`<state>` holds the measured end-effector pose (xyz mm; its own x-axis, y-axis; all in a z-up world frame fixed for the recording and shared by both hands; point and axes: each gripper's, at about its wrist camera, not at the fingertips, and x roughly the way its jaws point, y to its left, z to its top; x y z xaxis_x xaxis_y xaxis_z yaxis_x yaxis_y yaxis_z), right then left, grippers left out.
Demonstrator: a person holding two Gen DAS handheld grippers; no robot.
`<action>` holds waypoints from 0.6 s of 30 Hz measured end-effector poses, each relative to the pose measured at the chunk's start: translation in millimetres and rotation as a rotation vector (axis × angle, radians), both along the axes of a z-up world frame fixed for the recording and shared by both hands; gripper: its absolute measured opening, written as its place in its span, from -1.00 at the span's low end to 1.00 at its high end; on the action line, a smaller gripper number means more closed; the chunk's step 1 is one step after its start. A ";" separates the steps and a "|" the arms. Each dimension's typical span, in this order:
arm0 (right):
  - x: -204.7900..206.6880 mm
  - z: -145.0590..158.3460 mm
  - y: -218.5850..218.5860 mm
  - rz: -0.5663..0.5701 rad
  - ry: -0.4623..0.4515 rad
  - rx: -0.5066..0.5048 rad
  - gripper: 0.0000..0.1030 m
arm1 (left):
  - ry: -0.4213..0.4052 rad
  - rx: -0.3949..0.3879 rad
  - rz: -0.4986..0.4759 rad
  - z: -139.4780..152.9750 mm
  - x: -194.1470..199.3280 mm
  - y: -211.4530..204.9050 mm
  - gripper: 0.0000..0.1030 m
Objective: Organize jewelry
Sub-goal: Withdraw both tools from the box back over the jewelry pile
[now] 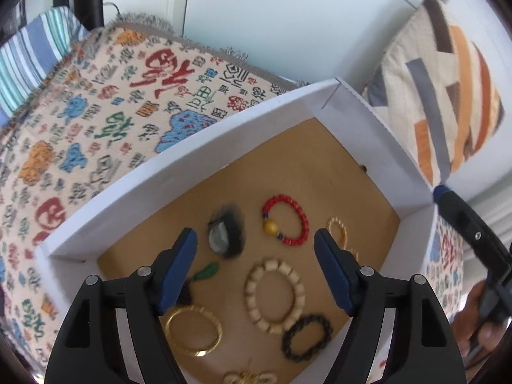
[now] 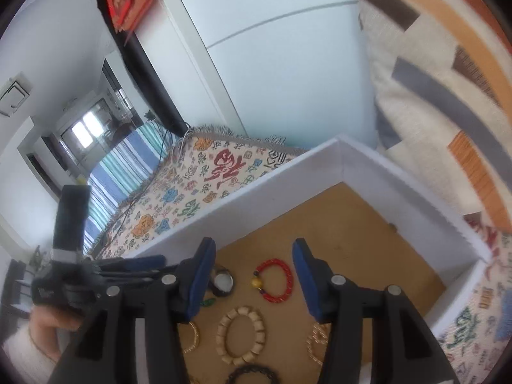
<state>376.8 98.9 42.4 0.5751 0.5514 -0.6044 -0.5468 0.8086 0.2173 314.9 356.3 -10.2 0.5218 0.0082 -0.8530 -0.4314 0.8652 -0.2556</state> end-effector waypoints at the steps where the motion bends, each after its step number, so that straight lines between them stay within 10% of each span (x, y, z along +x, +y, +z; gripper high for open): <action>1: -10.8 1.5 -11.0 -0.006 -0.019 -0.001 0.01 | -0.004 0.010 -0.005 3.4 -5.8 -3.1 0.53; 11: -139.5 -16.6 -128.8 -0.226 -0.093 -0.068 0.17 | -0.079 0.087 -0.278 32.0 -119.4 -130.2 0.78; 18: -224.8 -71.2 -191.0 -0.388 -0.041 -0.180 0.25 | -0.076 0.093 -0.440 -22.5 -184.4 -238.7 0.84</action>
<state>152.0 -92.1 -28.8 0.7446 0.1767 -0.6437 -0.1995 0.9792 0.0381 130.5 117.6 -32.7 0.5542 -0.1536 -0.8181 -0.0008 0.9827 -0.1851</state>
